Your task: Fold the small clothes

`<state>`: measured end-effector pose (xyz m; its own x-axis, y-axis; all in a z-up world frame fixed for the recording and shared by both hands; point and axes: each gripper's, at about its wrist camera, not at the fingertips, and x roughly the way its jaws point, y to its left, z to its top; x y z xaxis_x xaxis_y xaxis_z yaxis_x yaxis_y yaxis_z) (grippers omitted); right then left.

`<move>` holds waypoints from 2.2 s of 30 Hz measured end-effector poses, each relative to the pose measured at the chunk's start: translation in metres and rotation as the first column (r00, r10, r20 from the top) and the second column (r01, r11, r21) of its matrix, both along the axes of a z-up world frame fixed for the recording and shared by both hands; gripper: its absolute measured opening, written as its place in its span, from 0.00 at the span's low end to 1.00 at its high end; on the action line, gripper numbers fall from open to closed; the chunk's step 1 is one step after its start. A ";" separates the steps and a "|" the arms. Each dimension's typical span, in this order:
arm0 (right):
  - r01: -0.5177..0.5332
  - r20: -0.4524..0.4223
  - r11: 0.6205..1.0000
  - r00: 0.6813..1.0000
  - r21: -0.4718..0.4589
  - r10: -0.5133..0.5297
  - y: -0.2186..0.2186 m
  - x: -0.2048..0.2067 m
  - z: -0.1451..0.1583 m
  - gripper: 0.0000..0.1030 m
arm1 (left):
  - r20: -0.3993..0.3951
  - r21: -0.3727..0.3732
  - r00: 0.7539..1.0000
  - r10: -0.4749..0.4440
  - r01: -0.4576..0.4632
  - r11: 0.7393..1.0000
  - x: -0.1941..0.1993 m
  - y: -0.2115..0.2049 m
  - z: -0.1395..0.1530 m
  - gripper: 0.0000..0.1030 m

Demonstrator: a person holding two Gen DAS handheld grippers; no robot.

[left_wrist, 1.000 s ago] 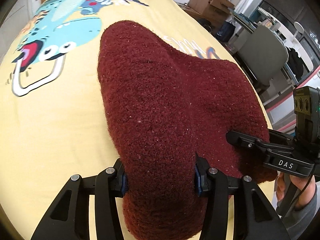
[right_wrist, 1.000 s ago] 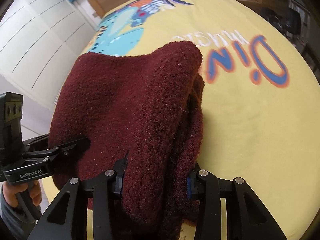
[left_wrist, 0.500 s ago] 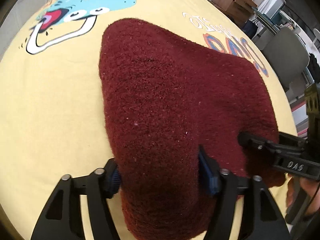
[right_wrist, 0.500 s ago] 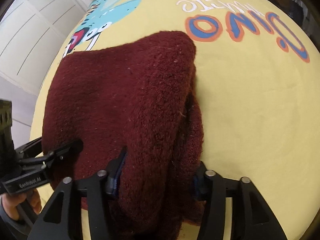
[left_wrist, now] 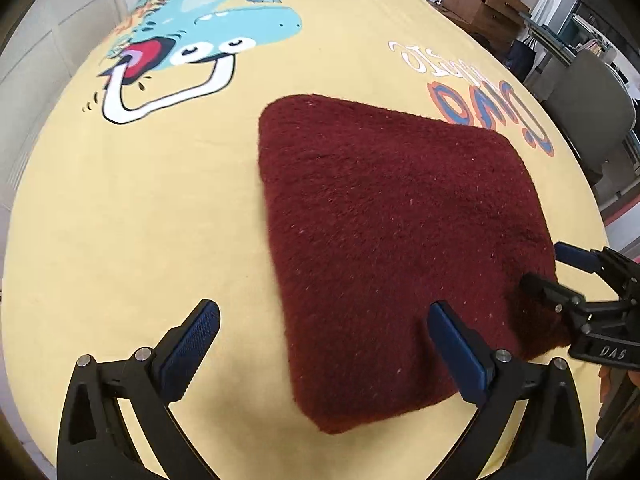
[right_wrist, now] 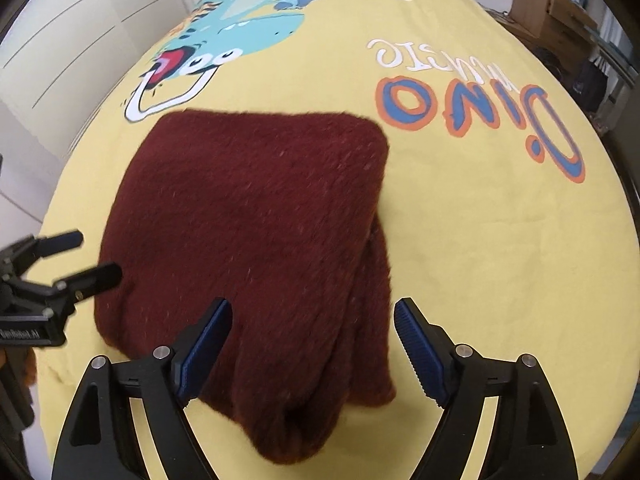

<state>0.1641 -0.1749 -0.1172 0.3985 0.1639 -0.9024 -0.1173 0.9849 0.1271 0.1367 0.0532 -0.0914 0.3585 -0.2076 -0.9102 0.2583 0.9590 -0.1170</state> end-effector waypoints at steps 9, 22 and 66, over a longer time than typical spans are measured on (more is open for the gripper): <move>0.055 0.005 0.998 0.998 -0.006 -0.055 -0.033 -0.008 -0.024 0.83 | -0.006 0.032 1.000 0.023 -0.023 0.999 0.000 -0.009 -0.031 0.99; 0.072 0.004 0.997 0.997 0.039 -0.073 -0.042 -0.017 -0.030 0.96 | 0.012 0.003 0.999 0.038 -0.038 0.999 -0.004 -0.008 -0.034 0.99; 0.142 0.216 0.990 0.967 -0.007 -0.137 -0.082 -0.169 0.123 0.99 | 0.175 0.102 0.979 0.108 -0.127 0.987 -0.130 0.021 0.094 0.99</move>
<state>-0.0048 -0.2567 0.0054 0.6002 0.0737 -0.7964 -0.0006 0.9958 0.0917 0.0072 0.0746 0.0022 0.5244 -0.0550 -0.8497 0.1498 0.9883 0.0285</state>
